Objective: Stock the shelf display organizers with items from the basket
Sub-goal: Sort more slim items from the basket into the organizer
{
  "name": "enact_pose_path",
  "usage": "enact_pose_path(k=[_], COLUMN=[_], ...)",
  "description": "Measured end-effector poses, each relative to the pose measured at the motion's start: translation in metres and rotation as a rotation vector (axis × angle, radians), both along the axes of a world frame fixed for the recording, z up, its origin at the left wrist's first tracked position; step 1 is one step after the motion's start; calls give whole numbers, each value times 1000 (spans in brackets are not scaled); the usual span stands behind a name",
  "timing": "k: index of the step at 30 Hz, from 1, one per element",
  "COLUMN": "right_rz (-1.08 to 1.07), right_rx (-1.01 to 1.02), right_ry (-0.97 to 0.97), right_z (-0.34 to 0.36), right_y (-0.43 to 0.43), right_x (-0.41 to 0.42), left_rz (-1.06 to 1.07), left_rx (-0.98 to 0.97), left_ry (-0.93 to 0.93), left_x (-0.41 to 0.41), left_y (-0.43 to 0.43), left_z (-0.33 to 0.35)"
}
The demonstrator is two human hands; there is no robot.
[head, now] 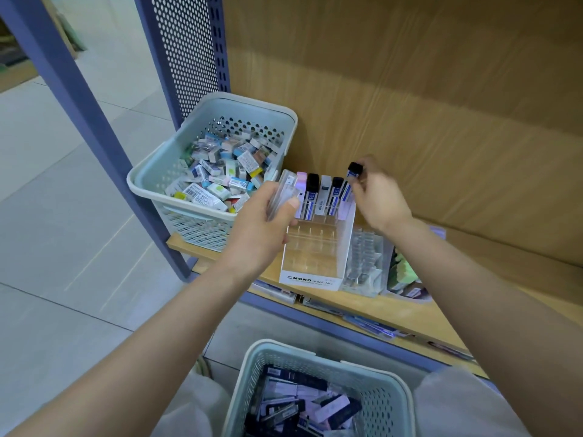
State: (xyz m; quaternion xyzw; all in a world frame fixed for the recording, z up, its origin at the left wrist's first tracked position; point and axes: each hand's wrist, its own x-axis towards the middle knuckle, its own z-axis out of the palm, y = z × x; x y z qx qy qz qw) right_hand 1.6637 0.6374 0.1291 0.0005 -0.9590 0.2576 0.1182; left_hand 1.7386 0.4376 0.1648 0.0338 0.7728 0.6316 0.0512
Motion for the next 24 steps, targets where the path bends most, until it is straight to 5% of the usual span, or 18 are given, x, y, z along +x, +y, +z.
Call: enact_pose_path(k=[24], right_rz=[71], right_rx=[102], right_ry=[-110], right_z=[-11], right_y=[2], right_x=[-28], left_rz=[-40], left_rx=[14], left_ry=[-25], left_x=[-6], left_y=[8], left_z=[-2])
